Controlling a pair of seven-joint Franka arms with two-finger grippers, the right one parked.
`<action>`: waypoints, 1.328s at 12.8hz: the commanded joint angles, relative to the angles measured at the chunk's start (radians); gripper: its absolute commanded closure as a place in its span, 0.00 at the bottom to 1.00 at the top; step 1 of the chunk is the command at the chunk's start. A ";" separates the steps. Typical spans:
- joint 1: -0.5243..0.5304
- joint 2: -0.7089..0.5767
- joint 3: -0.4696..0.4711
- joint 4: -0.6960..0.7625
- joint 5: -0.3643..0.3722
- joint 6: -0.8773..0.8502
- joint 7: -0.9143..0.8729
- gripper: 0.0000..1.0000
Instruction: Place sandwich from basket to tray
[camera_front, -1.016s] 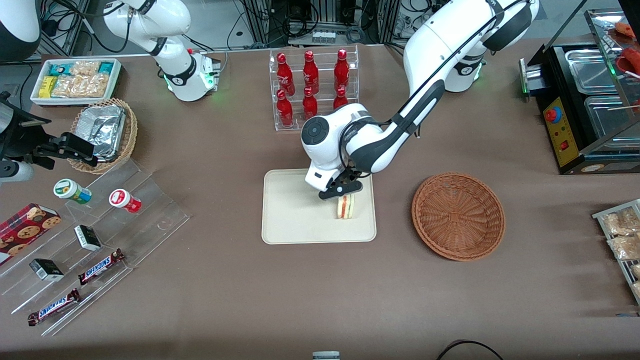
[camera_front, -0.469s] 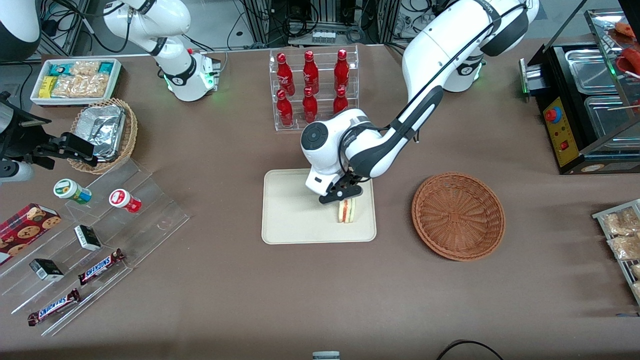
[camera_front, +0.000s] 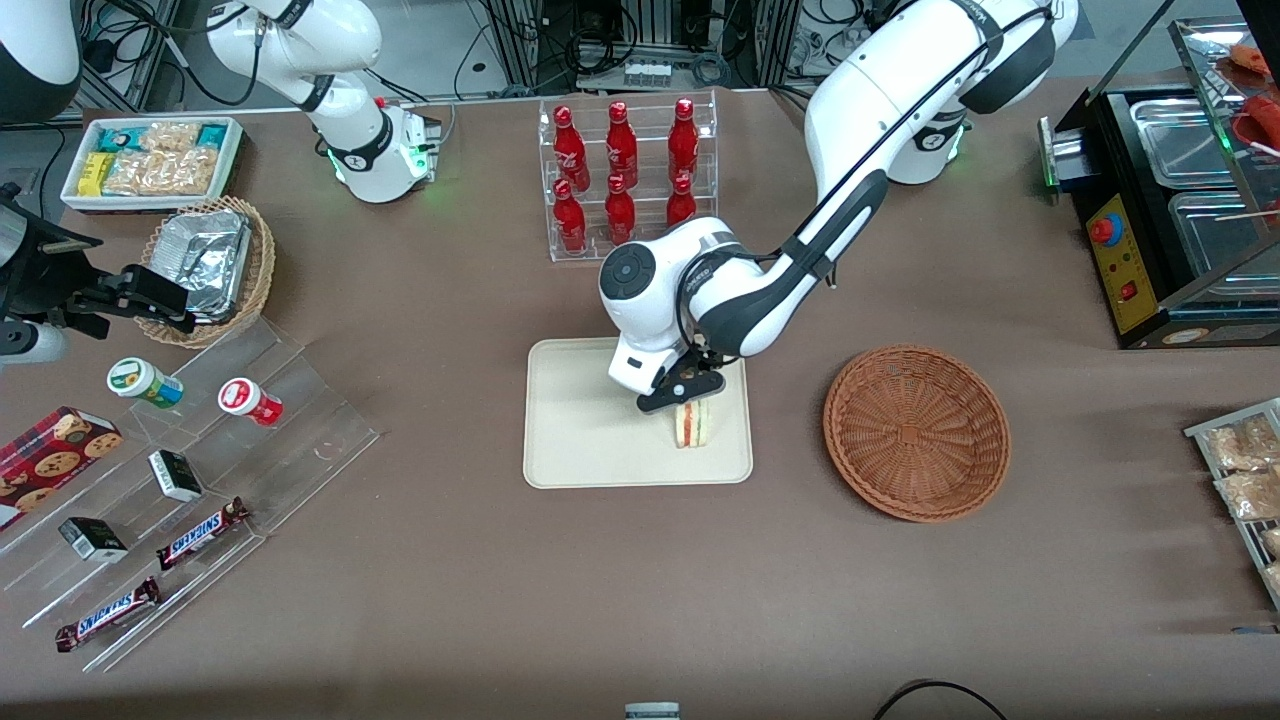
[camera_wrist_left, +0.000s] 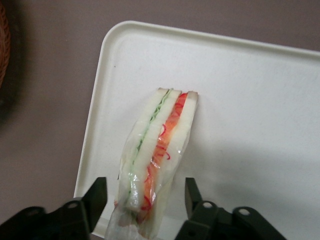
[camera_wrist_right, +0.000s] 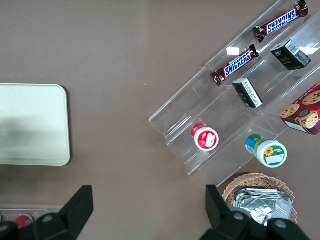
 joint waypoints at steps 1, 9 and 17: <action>-0.013 0.007 0.006 0.074 -0.022 -0.054 -0.039 0.00; 0.091 -0.070 0.000 0.080 -0.055 -0.101 0.026 0.00; 0.355 -0.237 0.003 0.077 -0.285 -0.217 0.406 0.00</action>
